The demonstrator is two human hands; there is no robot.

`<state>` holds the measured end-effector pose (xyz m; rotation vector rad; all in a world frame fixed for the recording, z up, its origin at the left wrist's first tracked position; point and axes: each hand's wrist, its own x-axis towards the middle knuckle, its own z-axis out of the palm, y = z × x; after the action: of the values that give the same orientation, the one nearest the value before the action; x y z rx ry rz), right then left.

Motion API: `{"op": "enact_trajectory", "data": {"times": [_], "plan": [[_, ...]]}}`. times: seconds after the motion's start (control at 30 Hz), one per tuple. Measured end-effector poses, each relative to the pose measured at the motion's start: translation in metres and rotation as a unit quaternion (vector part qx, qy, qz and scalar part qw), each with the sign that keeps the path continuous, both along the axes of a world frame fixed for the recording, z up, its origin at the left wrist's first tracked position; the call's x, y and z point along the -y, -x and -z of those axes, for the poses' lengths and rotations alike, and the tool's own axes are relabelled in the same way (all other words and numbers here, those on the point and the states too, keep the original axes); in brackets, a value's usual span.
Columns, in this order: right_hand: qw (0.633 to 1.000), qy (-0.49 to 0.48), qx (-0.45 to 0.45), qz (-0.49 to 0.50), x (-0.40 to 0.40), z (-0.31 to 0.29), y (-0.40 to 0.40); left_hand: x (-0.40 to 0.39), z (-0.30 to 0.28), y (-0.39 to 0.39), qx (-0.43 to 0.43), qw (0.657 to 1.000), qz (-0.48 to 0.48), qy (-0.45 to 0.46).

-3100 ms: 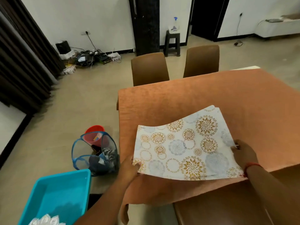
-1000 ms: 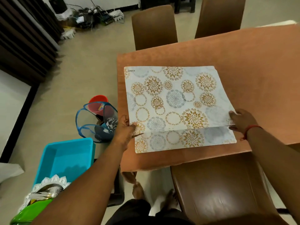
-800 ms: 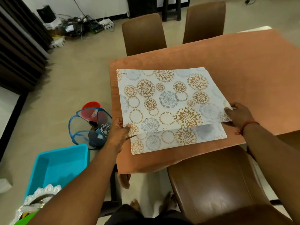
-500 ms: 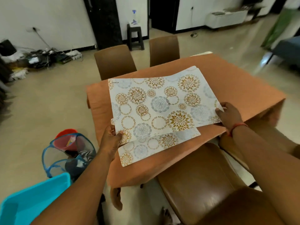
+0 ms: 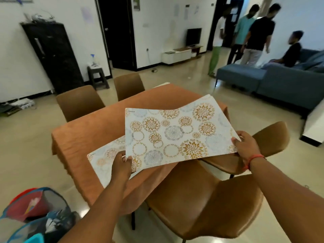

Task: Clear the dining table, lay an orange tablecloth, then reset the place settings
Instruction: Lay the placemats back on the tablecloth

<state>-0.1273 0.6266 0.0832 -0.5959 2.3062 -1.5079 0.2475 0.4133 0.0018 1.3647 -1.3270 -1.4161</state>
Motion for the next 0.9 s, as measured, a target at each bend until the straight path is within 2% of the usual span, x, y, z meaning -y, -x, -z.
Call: {"op": "enact_trajectory", "data": {"times": [0.17,0.3,0.37,0.5,0.63,0.9], "plan": [[0.999,0.028,0.005,0.034,-0.084,-0.002,0.046,-0.055,-0.015,0.073,0.015,0.999,0.048,0.014],[0.997,0.052,0.016,0.058,-0.151,-0.002,0.094,-0.097,-0.018,0.141,0.04,0.997,0.048,0.037],[0.994,0.076,0.03,0.072,-0.187,-0.002,0.125,-0.121,-0.017,0.179,0.016,0.998,0.045,0.034],[0.99,0.097,0.046,0.092,-0.28,-0.009,0.206,-0.184,-0.017,0.285,-0.045,0.995,0.081,-0.04],[0.984,0.107,0.059,0.126,-0.353,-0.009,0.276,-0.231,-0.025,0.376,-0.046,0.991,0.126,-0.025],[0.975,0.104,0.044,0.19,-0.418,0.009,0.389,-0.268,-0.034,0.524,-0.06,0.982,0.177,-0.012]]}}
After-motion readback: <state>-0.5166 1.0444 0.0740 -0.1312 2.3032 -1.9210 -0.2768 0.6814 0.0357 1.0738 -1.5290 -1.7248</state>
